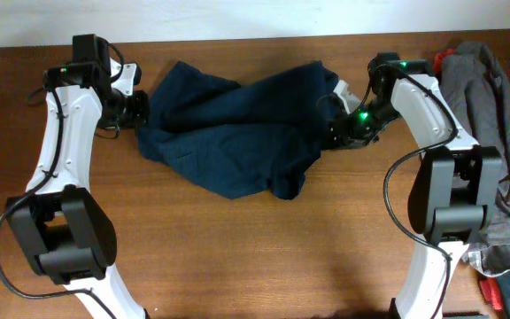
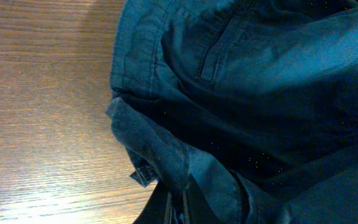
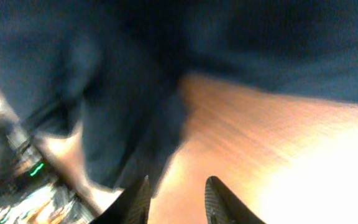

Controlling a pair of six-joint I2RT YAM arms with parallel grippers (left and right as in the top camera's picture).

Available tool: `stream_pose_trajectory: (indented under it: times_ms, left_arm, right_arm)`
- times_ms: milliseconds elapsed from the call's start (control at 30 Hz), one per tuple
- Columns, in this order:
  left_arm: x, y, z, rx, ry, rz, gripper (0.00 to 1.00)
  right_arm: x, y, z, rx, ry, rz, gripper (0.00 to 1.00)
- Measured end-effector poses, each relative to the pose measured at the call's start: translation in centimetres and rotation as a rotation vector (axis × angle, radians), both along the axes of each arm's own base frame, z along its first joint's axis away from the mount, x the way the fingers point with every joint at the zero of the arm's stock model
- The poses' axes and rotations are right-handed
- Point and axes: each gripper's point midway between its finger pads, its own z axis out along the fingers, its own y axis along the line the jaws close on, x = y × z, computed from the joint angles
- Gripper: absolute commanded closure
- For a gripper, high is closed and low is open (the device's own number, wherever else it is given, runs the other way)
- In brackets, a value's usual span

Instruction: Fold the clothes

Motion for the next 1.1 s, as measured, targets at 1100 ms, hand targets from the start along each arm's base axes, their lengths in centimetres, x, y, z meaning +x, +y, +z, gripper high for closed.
stream_pose_trajectory:
  times_ms: [1100]
  left_arm:
    - [-0.1,0.0,0.0,-0.001,0.002,0.0,0.99]
  right_arm:
    - [-1.7,5.8,-0.7,-0.043,0.071,-0.086,0.5]
